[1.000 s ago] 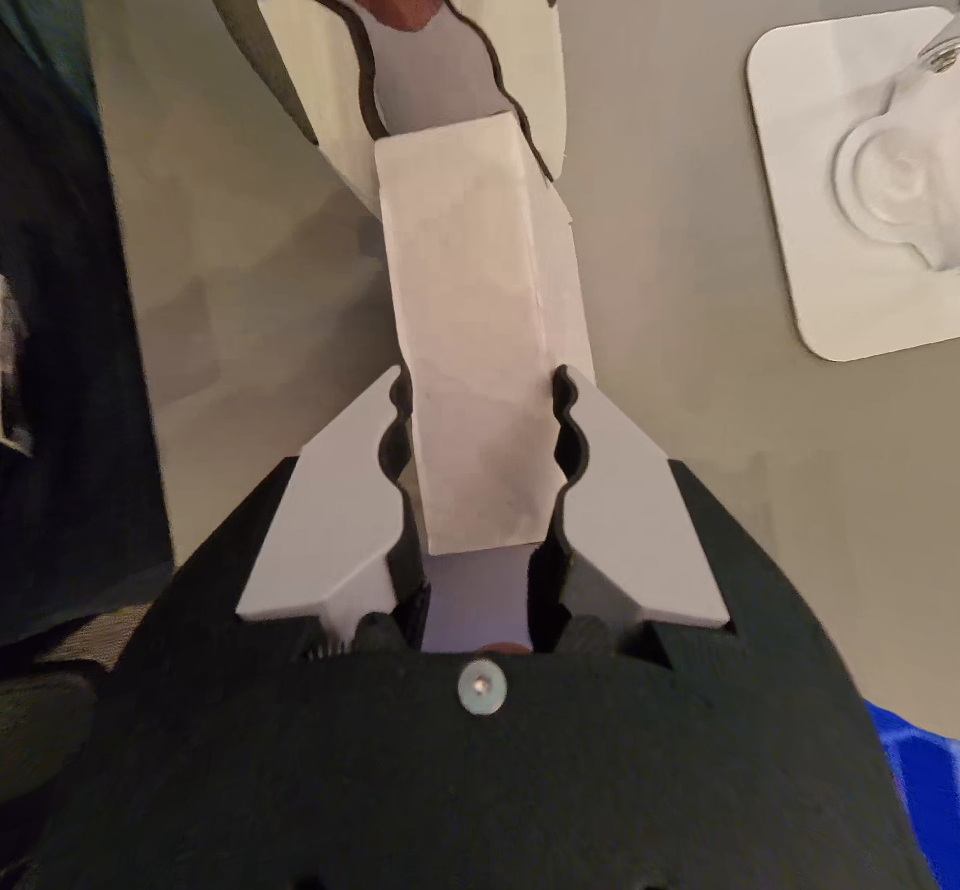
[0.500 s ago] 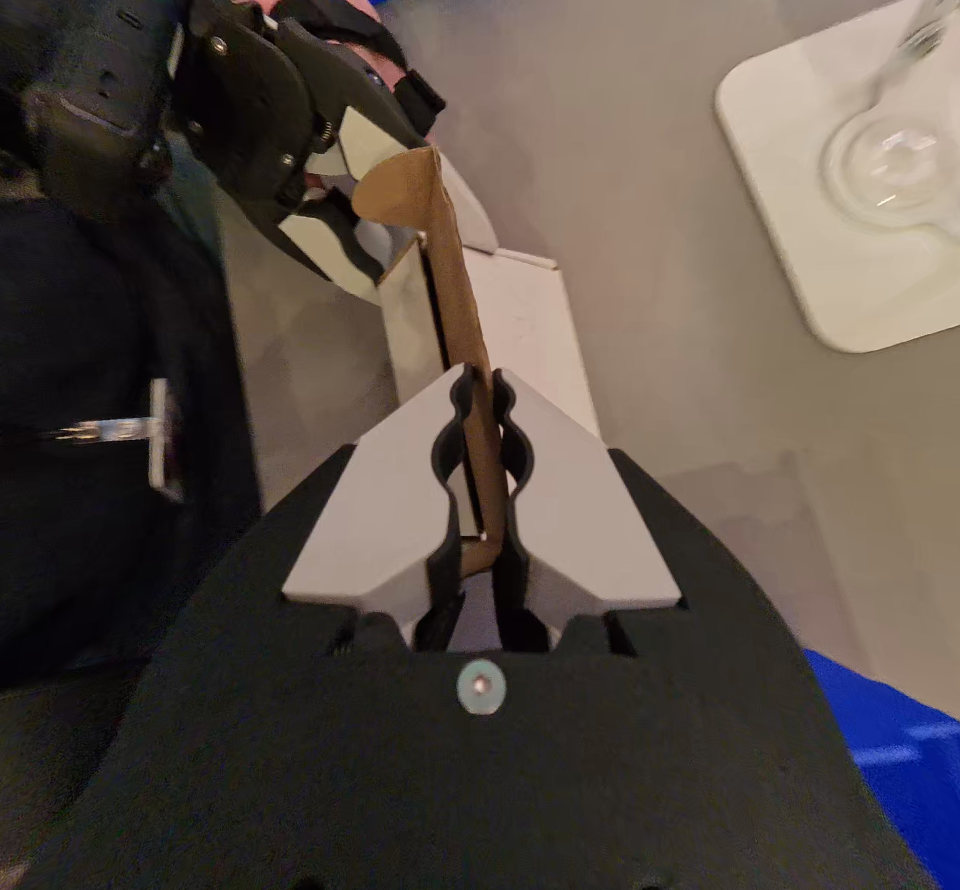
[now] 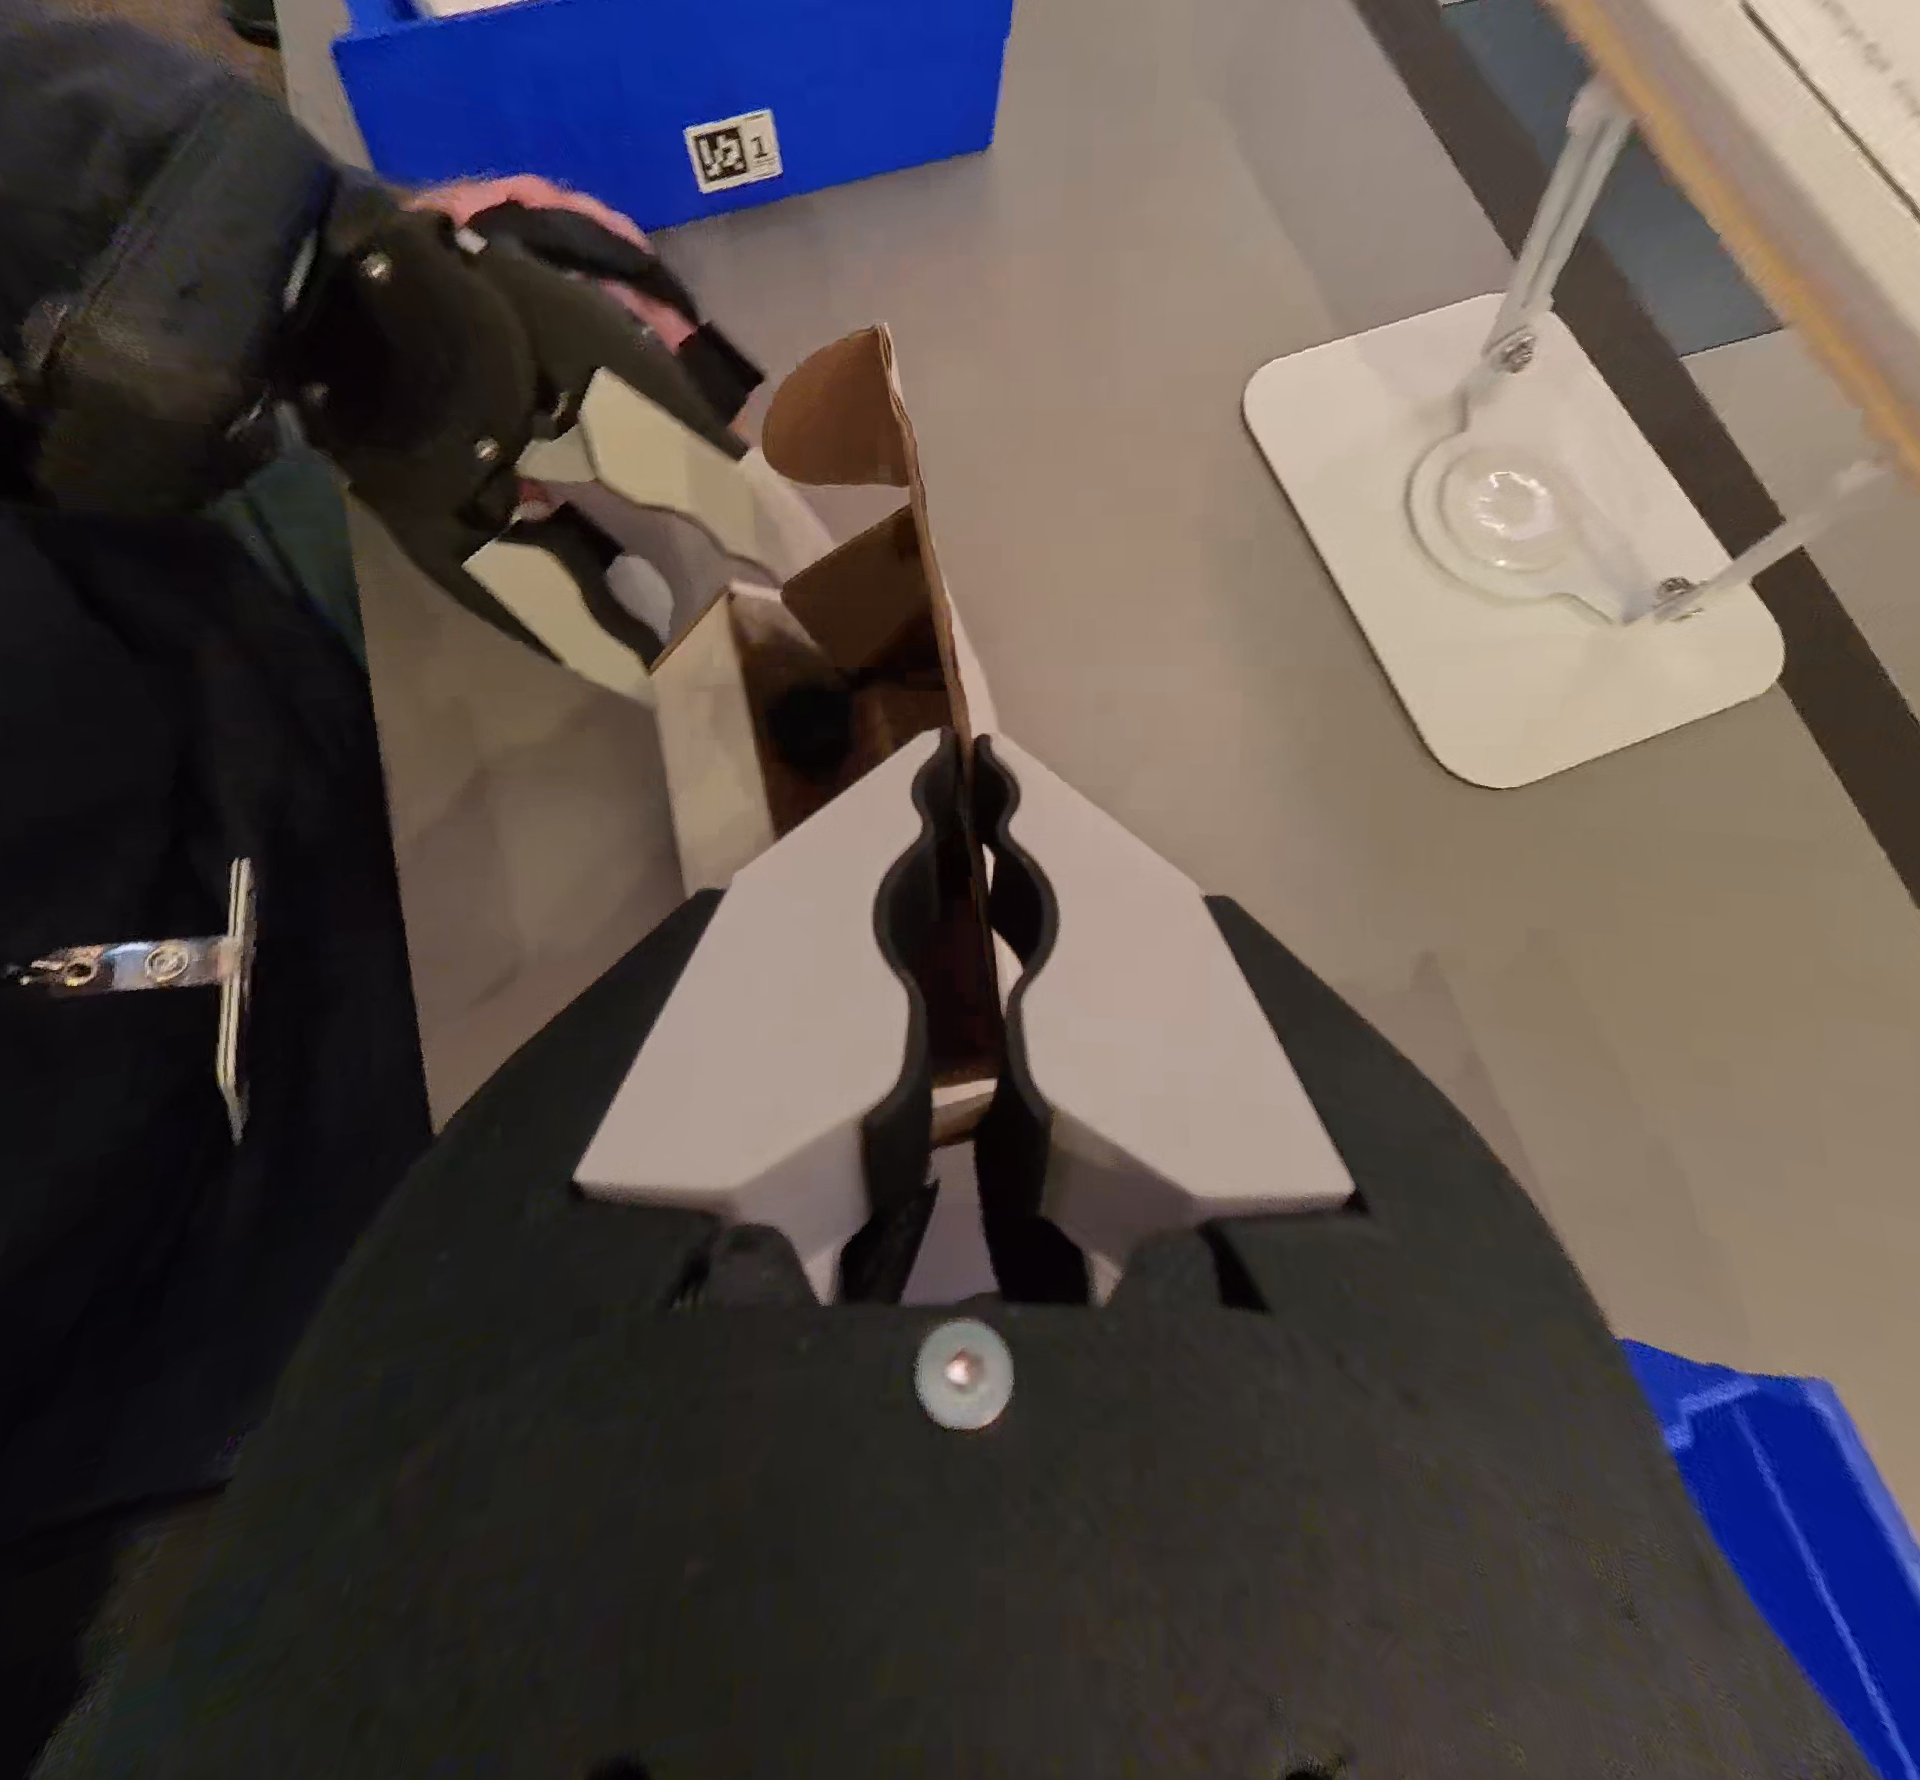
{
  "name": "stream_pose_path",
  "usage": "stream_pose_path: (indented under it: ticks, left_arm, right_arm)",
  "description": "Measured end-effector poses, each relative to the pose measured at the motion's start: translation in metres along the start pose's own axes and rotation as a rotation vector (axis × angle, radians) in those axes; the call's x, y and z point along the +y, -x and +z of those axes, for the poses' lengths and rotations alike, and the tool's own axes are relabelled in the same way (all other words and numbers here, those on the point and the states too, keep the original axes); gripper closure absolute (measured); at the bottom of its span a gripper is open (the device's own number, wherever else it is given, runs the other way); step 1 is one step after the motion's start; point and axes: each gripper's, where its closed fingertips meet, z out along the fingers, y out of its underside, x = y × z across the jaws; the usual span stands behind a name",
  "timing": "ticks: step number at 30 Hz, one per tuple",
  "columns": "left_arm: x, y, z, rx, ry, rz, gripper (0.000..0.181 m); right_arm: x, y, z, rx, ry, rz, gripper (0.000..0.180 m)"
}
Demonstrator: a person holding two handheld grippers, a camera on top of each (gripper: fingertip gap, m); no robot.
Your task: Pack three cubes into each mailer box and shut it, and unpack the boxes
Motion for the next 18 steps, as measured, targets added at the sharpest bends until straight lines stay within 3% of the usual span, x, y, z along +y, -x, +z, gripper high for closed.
stream_pose_path:
  ticks: [5, 9, 16, 18]
  left_arm:
    - [0.003, -0.007, -0.004, -0.034, 0.055, 0.092, 0.118]
    - [0.008, -0.013, -0.01, -0.069, 0.109, 0.146, 0.118]
    - [0.016, -0.034, -0.02, -0.064, 0.192, 0.219, 0.114]
    - [0.015, -0.048, -0.022, -0.015, 0.185, 0.218, 0.149]
  right_arm:
    - [-0.008, -0.045, 0.011, 0.112, 0.067, -0.031, 0.18]
    - [0.013, -0.082, 0.04, 0.173, 0.198, -0.032, 0.18]
    - [0.053, -0.098, 0.093, 0.111, 0.335, -0.002, 0.178]
    - [0.062, -0.095, 0.103, 0.058, 0.347, 0.043, 0.177]
